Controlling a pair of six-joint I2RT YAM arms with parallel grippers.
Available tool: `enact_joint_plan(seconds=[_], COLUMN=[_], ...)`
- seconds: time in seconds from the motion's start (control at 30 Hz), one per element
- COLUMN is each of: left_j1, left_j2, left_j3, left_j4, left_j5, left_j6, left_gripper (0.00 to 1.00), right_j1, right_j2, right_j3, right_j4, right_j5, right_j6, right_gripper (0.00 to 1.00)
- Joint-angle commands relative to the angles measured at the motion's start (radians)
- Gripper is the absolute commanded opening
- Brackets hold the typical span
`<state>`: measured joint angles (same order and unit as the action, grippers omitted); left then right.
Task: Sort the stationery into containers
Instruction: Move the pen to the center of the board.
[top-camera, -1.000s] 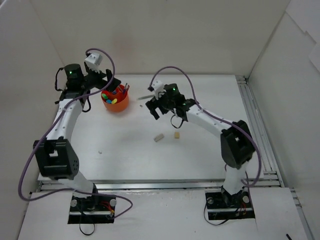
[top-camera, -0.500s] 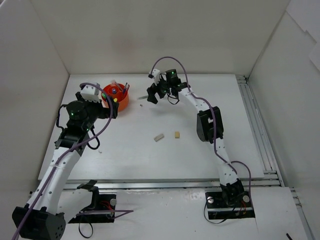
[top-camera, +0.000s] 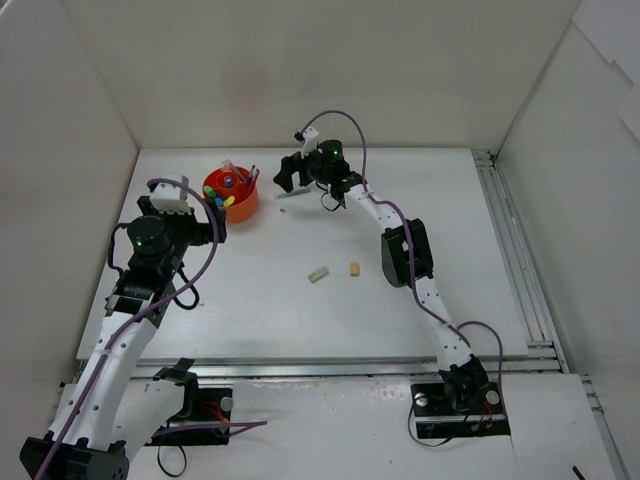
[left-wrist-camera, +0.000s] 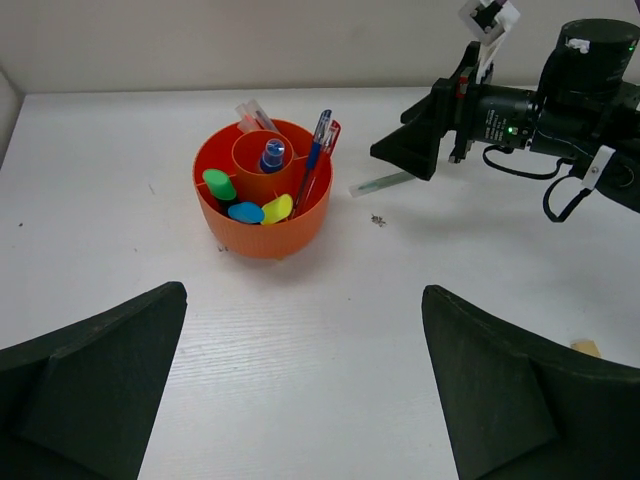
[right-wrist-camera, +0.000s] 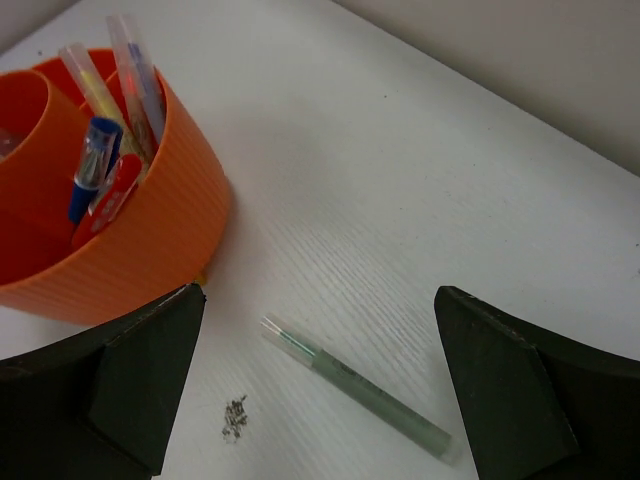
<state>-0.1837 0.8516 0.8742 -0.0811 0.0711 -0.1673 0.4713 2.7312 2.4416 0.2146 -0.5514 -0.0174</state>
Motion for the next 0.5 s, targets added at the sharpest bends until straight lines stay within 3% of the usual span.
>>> enact_joint_plan(seconds=[0.0,0.23,0.47], left_j1=[-0.003,-0.003,-0.003], left_j2=[-0.009,0.021,0.029], left_j3=[0.034,0.057,0.066], left_j4=[0.021,0.030,0.015], left_j5=[-0.048,-0.047,-0.062], left_j6=[-0.003,-0.006,-0.014], left_gripper=[1.00,1.00,1.00], right_j1=[-0.011,-0.008,-0.008], right_j2=[0.010,0.062,0.053], right_j3=[0.022,0.051,-0.001], right_j4=[0.273,0.310,0.275], right_j5=[0.044,0.047,0.065], right_j6=[0.276,0.549,0.674], right_gripper=[0.98,0.98,0.98])
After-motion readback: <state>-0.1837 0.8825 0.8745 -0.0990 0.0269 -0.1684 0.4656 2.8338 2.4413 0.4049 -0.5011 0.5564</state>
